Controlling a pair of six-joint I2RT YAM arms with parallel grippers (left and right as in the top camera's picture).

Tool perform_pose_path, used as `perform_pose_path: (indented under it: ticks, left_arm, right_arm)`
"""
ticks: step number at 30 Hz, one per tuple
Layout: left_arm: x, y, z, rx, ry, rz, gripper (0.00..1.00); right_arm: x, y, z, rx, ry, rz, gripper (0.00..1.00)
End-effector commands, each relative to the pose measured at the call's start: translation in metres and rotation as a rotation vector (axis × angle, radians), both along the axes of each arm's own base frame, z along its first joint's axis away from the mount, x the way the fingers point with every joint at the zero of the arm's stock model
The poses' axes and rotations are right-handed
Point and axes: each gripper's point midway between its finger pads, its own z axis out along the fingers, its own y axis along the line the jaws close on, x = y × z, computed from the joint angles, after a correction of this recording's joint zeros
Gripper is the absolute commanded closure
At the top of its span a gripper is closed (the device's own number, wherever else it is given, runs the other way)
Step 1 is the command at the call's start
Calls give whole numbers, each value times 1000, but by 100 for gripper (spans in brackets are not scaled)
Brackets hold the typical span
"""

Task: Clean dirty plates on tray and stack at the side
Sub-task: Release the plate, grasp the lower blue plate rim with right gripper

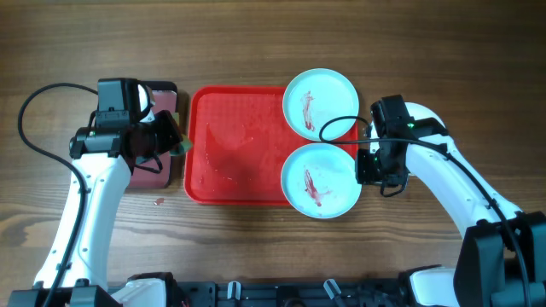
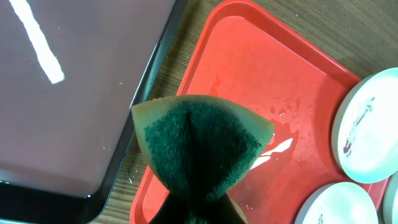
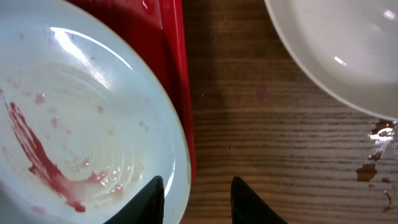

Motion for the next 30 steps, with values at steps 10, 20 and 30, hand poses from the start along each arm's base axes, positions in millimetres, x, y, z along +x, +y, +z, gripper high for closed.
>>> perform_pose_path:
  ticks: [10,20,30]
  left_arm:
    - [1,1,-1,9,0,-12,96]
    - [1,1,-1,9,0,-11,96]
    - [0,1,-2,8,3,-11,96]
  right_arm:
    - [-9,8,-26,10,57,68,85]
    - [-12,46,-19,186,64,104,96]
    - [32,162,3,385,-161,-76,96]
